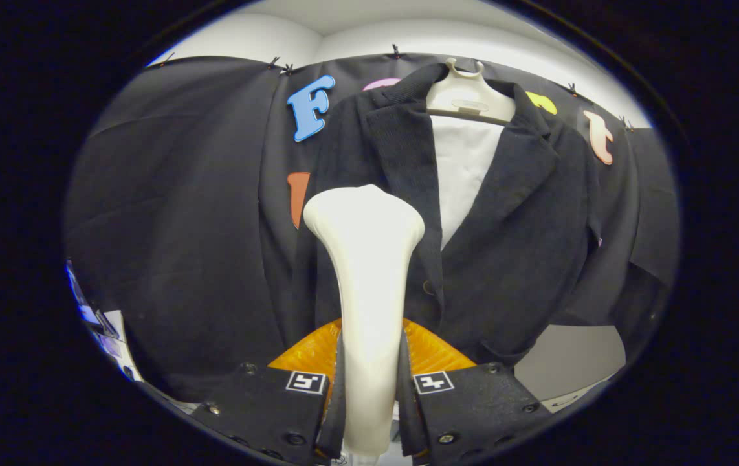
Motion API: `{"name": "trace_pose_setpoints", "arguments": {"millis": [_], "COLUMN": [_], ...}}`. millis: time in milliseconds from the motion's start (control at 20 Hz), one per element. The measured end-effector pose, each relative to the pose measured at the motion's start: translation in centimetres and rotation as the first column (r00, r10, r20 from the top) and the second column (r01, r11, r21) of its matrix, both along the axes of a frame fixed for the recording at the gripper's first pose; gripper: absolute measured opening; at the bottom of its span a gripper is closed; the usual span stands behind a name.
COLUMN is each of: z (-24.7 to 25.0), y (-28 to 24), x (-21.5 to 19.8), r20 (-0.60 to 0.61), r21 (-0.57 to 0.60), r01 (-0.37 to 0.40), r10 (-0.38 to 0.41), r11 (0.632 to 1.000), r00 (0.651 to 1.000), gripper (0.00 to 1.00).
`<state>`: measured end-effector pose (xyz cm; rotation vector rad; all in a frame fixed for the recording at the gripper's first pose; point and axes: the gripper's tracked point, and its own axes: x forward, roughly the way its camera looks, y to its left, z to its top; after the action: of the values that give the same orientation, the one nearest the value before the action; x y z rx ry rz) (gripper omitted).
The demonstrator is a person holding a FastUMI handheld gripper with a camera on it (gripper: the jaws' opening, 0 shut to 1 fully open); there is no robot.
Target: Iron the clothes twice with a garment steamer, once on the left side and once on the right side.
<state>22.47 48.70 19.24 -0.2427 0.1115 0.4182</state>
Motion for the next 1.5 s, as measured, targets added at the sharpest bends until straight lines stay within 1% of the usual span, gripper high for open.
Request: {"name": "trace_pose_setpoints", "arguments": {"millis": [350,900,1350,1500], "z": [-4.2,-13.5,-21.5,-24.1], "y": [-0.5,-2.2,-2.4,-2.8], "x": [0.5,0.4,0.4,1.3], "r20": [-0.047,-0.167,-0.277,-0.311], "r21": [-0.028,-0.091,-0.148,-0.165], "r01": [0.013,0.013,0.015,0.022], "r10": [-0.015,-0.028,-0.056,-0.074], "r11": [1.000,0.996,0.989,0.986], "r00": [0.999,0.986,0.959,0.947], "gripper": [0.36,0.36,0.36,0.36]}}
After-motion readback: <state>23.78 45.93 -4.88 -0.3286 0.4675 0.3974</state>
